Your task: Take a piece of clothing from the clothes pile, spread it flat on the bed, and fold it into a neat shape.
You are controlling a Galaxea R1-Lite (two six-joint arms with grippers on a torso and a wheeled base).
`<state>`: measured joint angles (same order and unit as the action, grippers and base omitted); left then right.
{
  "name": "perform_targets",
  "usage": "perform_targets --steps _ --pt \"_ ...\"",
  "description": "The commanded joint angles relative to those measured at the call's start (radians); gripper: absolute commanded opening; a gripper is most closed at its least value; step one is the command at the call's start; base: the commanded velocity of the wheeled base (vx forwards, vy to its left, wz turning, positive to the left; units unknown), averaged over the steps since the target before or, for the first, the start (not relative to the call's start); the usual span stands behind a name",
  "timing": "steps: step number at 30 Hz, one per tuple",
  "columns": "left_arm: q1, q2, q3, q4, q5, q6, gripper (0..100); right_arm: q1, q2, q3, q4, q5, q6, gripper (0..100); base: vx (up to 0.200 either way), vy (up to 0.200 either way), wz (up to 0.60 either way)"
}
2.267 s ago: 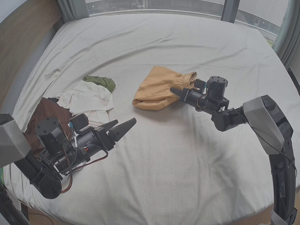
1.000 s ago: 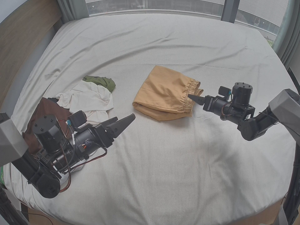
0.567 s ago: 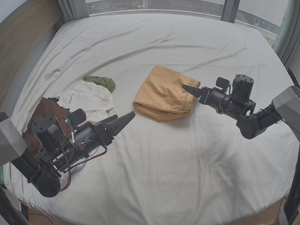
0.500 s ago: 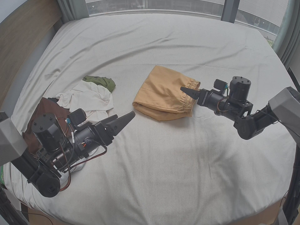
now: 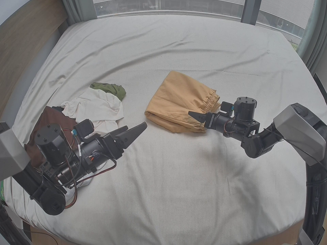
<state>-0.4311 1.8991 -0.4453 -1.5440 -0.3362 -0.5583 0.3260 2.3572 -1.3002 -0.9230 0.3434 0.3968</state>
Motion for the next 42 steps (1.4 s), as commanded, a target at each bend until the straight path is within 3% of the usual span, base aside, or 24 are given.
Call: perform_targets --steps 1,9,17,23,33,35,36,42 --pt "0.000 -0.014 -0.003 -0.001 0.000 -0.002 100 0.001 -0.059 0.050 -0.031 -0.001 -0.001 100 0.000 0.000 0.00" --pt "-0.058 -0.278 0.069 0.028 -0.001 0.005 100 0.015 -0.484 0.375 -0.040 -0.055 -0.065 100 0.000 0.000 0.00" --pt "-0.097 -0.592 0.270 0.185 -0.001 0.037 100 -0.053 -1.035 0.757 0.087 -0.055 -0.136 100 0.000 0.000 0.00" --pt "-0.080 -0.831 0.404 0.421 0.022 0.127 100 -0.128 -1.457 1.010 0.236 -0.055 -0.164 100 0.000 0.000 0.00" --pt "0.160 -1.278 0.444 0.929 0.109 0.190 100 -0.206 -1.880 0.984 0.589 -0.053 -0.164 100 0.000 0.000 0.00" --pt "0.187 -1.330 0.444 0.989 0.111 0.204 100 -0.214 -1.909 0.992 0.609 -0.050 -0.164 100 0.000 0.000 0.00" --pt "0.230 -1.428 0.445 1.093 0.111 0.225 100 -0.239 -1.951 1.029 0.625 -0.043 -0.165 100 0.000 0.000 0.00" --pt "0.342 -1.746 0.445 1.412 0.082 0.291 100 -0.285 -2.096 1.173 0.632 0.012 -0.177 100 0.000 0.000 0.00"
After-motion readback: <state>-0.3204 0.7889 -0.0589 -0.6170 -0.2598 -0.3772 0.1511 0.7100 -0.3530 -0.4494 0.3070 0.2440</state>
